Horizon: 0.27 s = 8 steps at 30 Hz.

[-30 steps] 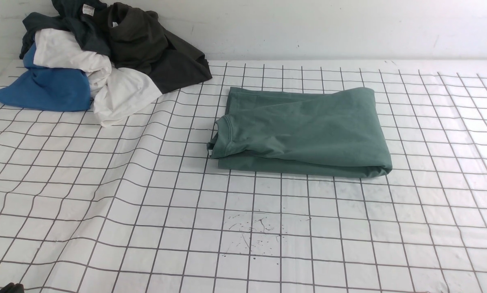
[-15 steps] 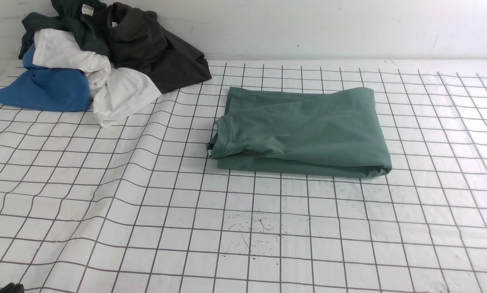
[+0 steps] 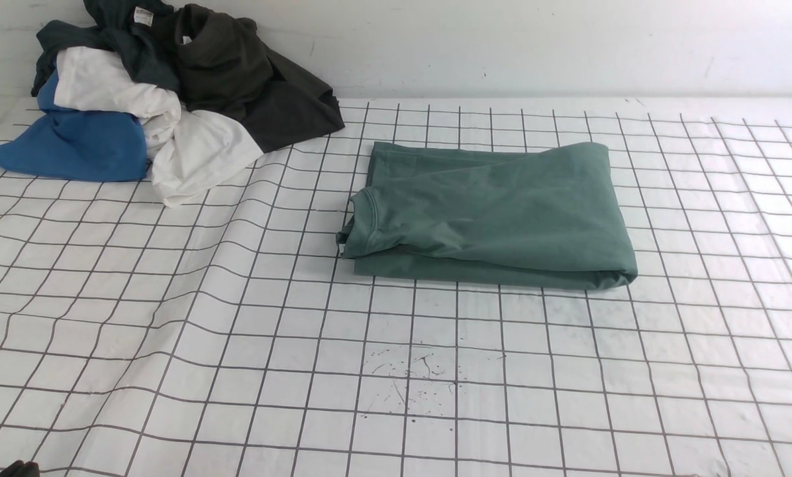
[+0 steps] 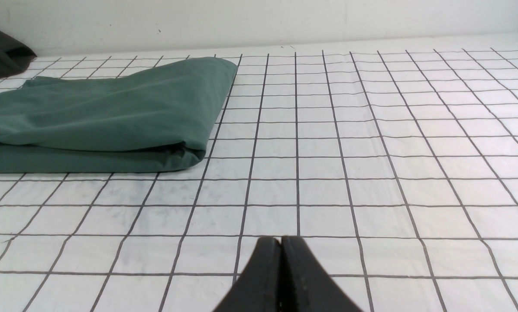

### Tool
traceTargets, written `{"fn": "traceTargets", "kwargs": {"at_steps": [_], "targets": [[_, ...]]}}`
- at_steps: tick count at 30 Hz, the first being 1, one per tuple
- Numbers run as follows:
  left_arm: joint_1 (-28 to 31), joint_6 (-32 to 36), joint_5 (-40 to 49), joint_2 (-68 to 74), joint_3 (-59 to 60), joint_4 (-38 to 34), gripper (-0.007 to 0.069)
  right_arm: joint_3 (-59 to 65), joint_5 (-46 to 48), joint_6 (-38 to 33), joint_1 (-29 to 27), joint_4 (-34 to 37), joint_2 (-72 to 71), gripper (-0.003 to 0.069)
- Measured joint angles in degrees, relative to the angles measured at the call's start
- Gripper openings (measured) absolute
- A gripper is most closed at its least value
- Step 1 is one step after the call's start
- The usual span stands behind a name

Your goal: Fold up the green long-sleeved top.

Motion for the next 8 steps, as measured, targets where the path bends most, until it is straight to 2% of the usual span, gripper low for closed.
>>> {"fn": "traceTargets", "kwargs": {"at_steps": [8], "targets": [[0.0,0.0,0.0,0.0,0.0,-0.3,-0.0007,0.0,0.0,0.0,0.0,0.0,0.0,-0.0007]]}}
